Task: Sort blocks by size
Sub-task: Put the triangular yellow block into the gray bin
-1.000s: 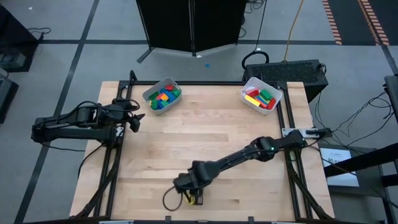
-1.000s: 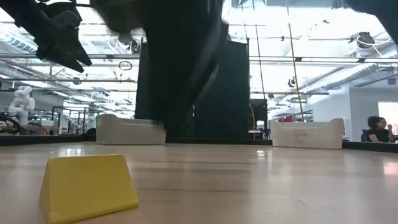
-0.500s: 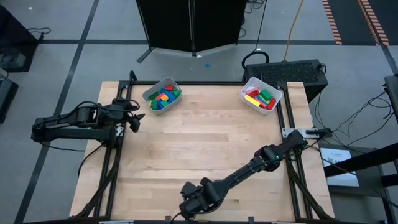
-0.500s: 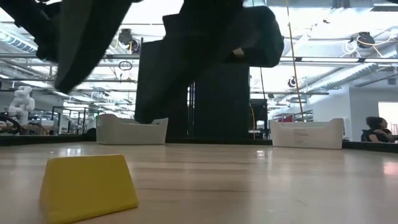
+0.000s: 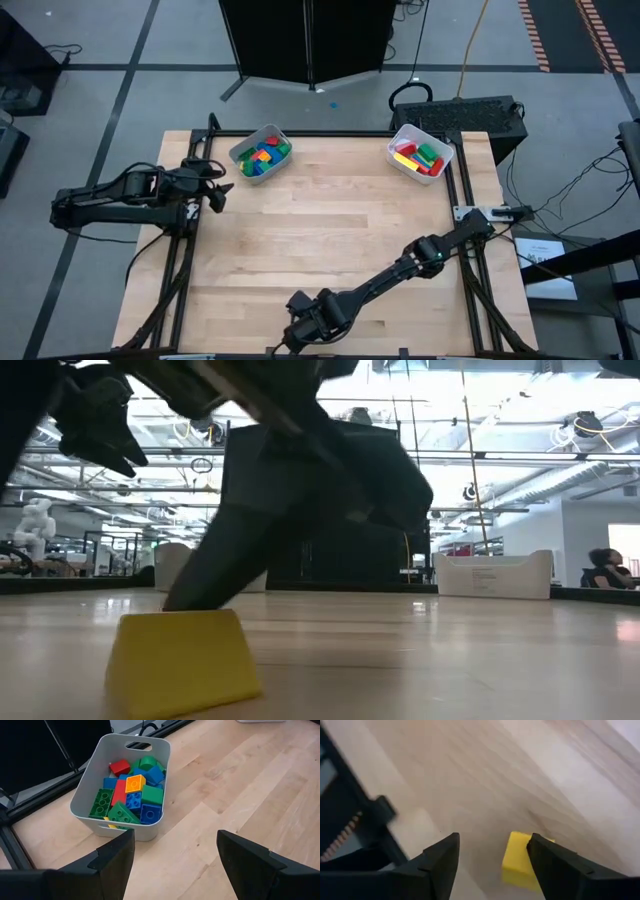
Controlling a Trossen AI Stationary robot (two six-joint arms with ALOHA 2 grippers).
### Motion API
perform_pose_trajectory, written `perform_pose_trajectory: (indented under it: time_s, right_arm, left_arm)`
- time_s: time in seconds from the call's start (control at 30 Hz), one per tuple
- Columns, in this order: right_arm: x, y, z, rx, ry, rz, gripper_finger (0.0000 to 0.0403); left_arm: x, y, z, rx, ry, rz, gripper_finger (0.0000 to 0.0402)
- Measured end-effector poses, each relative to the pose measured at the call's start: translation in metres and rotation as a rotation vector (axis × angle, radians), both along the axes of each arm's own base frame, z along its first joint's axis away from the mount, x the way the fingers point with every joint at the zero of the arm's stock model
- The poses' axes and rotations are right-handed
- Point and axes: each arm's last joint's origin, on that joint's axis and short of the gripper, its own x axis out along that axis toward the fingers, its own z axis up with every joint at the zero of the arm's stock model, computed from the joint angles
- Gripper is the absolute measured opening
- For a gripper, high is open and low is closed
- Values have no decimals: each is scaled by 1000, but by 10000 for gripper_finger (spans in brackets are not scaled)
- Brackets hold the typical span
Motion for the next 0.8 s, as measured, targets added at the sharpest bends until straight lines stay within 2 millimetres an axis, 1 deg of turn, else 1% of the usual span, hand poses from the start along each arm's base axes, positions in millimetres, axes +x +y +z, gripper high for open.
perform_pose_trajectory:
  time_s: [0.27,0.37,0.43,0.6,0.8]
  right_arm:
    - [-3,-1,-15,-59,62,59,205]
    - [-9,-4,-18,-99,127,81,198]
    - [-14,-10,-19,-140,197,77,193]
    - [-16,-19,-16,-161,244,71,180]
    - [-16,-20,-11,-149,234,35,169]
  left_arm:
    - [3,0,-1,-1,13,0,281]
    - [3,0,-1,-1,16,0,281]
    - [3,0,-1,-1,15,0,281]
    - [3,0,-1,-1,15,0,281]
    - [3,0,-1,0,16,-1,281]
